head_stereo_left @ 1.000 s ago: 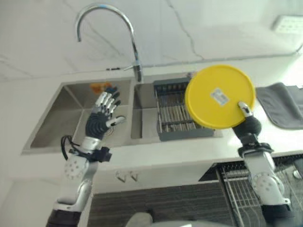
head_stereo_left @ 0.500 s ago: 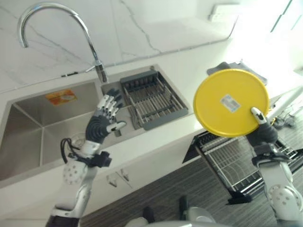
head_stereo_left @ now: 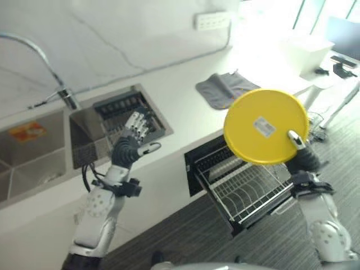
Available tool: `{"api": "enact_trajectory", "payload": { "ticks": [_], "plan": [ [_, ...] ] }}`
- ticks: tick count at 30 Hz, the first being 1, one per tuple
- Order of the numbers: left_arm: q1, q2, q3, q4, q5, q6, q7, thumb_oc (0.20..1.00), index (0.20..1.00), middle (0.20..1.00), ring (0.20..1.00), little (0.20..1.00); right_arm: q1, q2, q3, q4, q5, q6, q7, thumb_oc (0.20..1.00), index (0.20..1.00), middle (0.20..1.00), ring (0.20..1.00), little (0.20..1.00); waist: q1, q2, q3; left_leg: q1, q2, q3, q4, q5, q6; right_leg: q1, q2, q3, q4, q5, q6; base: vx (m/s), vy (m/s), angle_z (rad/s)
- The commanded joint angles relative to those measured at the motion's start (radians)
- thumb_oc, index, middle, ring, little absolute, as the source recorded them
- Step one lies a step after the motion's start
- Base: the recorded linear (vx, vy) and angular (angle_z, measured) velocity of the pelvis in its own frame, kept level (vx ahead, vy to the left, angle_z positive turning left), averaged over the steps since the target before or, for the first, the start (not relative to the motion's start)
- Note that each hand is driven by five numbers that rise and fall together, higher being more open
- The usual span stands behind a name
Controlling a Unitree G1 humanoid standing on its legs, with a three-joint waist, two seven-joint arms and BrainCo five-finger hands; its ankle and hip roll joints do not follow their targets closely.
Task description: Place the dishes in the dishwasher.
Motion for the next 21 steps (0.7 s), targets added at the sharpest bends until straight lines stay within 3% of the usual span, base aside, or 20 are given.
{"api": "enact_trajectory", "payload": {
  "ticks": [1, 3, 5, 6, 7, 9, 11, 15, 16, 19, 21],
  "plan": [
    [-0.044, 0.111, 0.053, -0.04, 0.035, -0.054, 0.049, 1.0, 1.0, 1.0, 1.0, 1.0, -0.132, 0.099, 0.047, -0.114, -0.057, -0.01, 0.039, 0.2, 0.2, 0.2, 0.2, 0.2, 0.038, -0.108, -0.015, 0.065, -0.07, 0.06, 0.0, -0.077, 0.066, -0.025, -0.086, -0.016, 0.001, 0.054, -0.002, -0.01, -0.512, -0.18],
    [-0.014, 0.099, 0.066, -0.039, 0.05, -0.056, 0.035, 1.0, 1.0, 1.0, 1.0, 1.0, -0.12, 0.069, 0.047, -0.116, -0.051, 0.019, 0.067, 0.2, 0.2, 0.2, 0.2, 0.2, 0.031, -0.105, -0.006, 0.068, -0.045, 0.112, 0.018, -0.03, 0.053, -0.012, -0.043, 0.0, 0.001, 0.042, -0.034, 0.03, -0.45, -0.36],
    [0.006, 0.097, 0.074, -0.032, 0.036, -0.079, 0.024, 1.0, 1.0, 1.0, 1.0, 1.0, -0.089, 0.041, 0.014, -0.119, -0.052, -0.005, 0.075, 0.2, 0.2, 0.2, 0.2, 0.2, 0.027, -0.104, 0.01, 0.027, -0.056, 0.156, 0.118, -0.028, 0.054, 0.002, -0.033, -0.032, 0.001, 0.034, -0.053, 0.01, -0.363, -0.25],
    [0.009, 0.095, 0.077, -0.031, 0.025, -0.08, 0.02, 1.0, 1.0, 1.0, 1.0, 1.0, -0.082, 0.035, 0.007, -0.121, -0.058, -0.021, 0.057, 0.2, 0.2, 0.2, 0.2, 0.2, 0.028, -0.101, 0.016, 0.01, -0.082, 0.137, 0.153, -0.053, 0.06, 0.01, -0.031, -0.042, 0.001, 0.027, -0.055, 0.08, -0.263, 0.16],
    [0.027, 0.087, 0.09, -0.03, 0.012, -0.087, 0.021, 1.0, 1.0, 1.0, 1.0, 1.0, -0.091, 0.033, 0.01, -0.126, -0.087, -0.072, 0.005, 0.2, 0.2, 0.2, 0.2, 0.2, 0.041, -0.09, 0.022, -0.005, -0.208, 0.092, 0.158, -0.123, 0.108, 0.008, -0.02, -0.036, 0.001, 0.024, -0.057, 0.11, -0.125, 0.49],
    [0.032, 0.075, 0.088, -0.031, 0.019, -0.087, 0.008, 1.0, 1.0, 1.0, 1.0, 1.0, -0.1, 0.06, 0.036, -0.152, -0.149, -0.128, -0.029, 0.2, 0.2, 0.2, 0.2, 0.2, 0.043, -0.071, 0.021, 0.01, -0.289, 0.126, 0.131, -0.141, 0.139, 0.01, -0.001, -0.045, 0.001, 0.023, -0.057, 0.15, -0.031, 0.35],
    [-0.004, 0.061, 0.047, -0.023, 0.035, -0.089, -0.009, 1.0, 1.0, 1.0, 1.0, 1.0, -0.124, 0.102, 0.075, -0.167, -0.274, -0.22, -0.095, 0.2, 0.2, 0.2, 0.2, 0.2, 0.041, -0.059, 0.026, 0.02, -0.327, 0.182, 0.088, -0.127, 0.149, 0.031, 0.013, -0.092, 0.001, 0.021, -0.056, 0.18, 0.09, 0.25],
    [-0.044, 0.075, -0.003, -0.031, 0.043, -0.084, 0.069, 1.0, 1.0, 1.0, 1.0, 1.0, -0.129, 0.067, 0.067, -0.172, -0.245, -0.251, -0.068, 0.2, 0.2, 0.2, 0.2, 0.2, 0.031, -0.07, 0.013, 0.08, -0.337, 0.147, 0.01, -0.112, 0.174, 0.055, 0.046, -0.093, 0.024, -0.012, -0.069, 0.26, 0.275, 0.44],
    [-0.04, 0.078, 0.0, -0.026, 0.033, -0.095, 0.065, 1.0, 1.0, 1.0, 1.0, 1.0, -0.103, 0.06, 0.04, -0.179, -0.215, -0.251, -0.036, 0.2, 0.2, 0.2, 0.2, 0.2, 0.024, -0.078, 0.013, 0.09, -0.332, 0.135, 0.006, -0.12, 0.181, 0.037, 0.051, -0.088, 0.099, -0.028, -0.067, 0.29, 0.313, -0.05],
    [-0.043, 0.084, 0.001, -0.02, 0.083, -0.113, 0.057, 1.0, 1.0, 1.0, 1.0, 1.0, -0.083, 0.064, 0.0, -0.18, -0.184, -0.257, 0.008, 0.2, 0.2, 0.2, 0.2, 0.2, 0.023, -0.094, 0.022, 0.086, -0.322, 0.123, 0.0, -0.121, 0.197, -0.044, 0.037, -0.112, 0.268, 0.001, -0.046, 0.11, 0.154, 0.0],
    [-0.058, 0.092, 0.007, -0.008, 0.088, -0.122, 0.036, 1.0, 1.0, 1.0, 1.0, 1.0, -0.081, 0.073, -0.02, -0.184, -0.173, -0.278, 0.004, 0.2, 0.2, 0.2, 0.2, 0.2, 0.031, -0.097, 0.042, 0.078, -0.308, 0.106, 0.0, -0.123, 0.206, -0.129, 0.015, -0.139, 0.461, 0.021, -0.031, 0.07, 0.091, 0.0]
  ]
}}
